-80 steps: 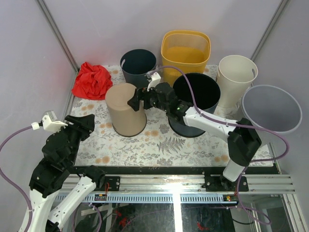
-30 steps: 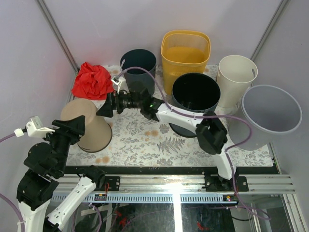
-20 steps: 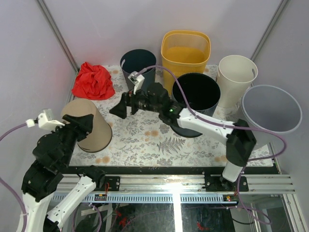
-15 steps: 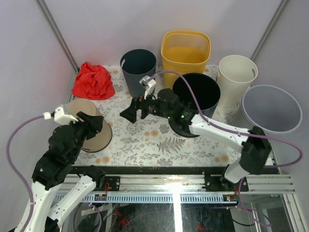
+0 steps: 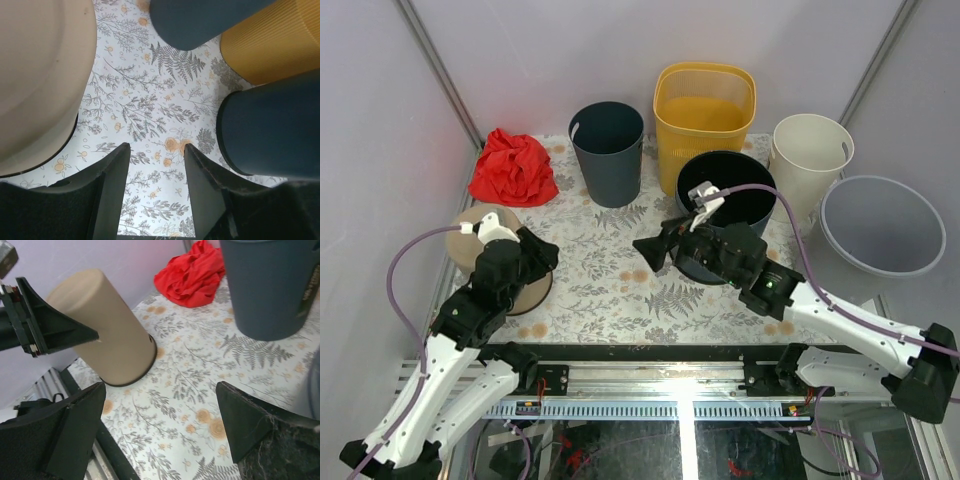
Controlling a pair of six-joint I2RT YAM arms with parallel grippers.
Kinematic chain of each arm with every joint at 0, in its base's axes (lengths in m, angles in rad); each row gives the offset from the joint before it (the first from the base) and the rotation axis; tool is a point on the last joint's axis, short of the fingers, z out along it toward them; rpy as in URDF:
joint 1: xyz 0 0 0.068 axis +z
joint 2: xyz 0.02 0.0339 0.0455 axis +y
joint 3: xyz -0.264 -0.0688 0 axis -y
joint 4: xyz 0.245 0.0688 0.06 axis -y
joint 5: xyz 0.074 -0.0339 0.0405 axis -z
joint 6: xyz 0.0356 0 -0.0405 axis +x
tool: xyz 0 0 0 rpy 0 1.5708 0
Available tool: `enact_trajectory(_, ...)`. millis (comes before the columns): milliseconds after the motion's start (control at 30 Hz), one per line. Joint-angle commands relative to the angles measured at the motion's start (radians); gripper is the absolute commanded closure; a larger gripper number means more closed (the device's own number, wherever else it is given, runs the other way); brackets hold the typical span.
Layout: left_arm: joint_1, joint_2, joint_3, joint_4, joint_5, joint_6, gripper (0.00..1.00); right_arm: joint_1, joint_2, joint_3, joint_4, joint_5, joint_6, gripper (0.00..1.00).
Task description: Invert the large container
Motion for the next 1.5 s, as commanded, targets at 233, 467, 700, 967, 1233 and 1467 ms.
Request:
enact_trajectory(233, 0.003, 0.141, 0.021, 0.111, -0.244, -0.056, 0.54, -0.037, -0.134, -0.157, 0.074, 0.085, -0.057, 0.0)
enact_trajectory(467, 0.01, 0.275, 0.083, 0.074, -0.345, -0.037, 0.5, -0.042, -0.183, -0.2, 0.086, 0.068, -0.059, 0.0)
enact_trajectory(700, 0.144, 0.359, 0.075, 0.099, -0.269, -0.02, 0.47, -0.045, -0.25, -0.236, 0.075, 0.067, -0.049, 0.01)
enact_trajectory(967, 0.243, 0.43, 0.113, 0.109, -0.248, 0.028, 0.47, -0.045, -0.296, -0.248, 0.062, 0.074, -0.049, 0.01)
enact_trajectory(1233, 0.279, 0.455, 0.14, 0.107, -0.258, 0.052, 0.47, -0.045, -0.312, -0.252, 0.053, 0.078, -0.048, 0.01)
enact_trajectory(1467, 0.298, 0.48, 0.17, 0.139, -0.173, 0.09, 0.49, -0.046, -0.323, -0.255, 0.051, 0.087, -0.048, 0.01)
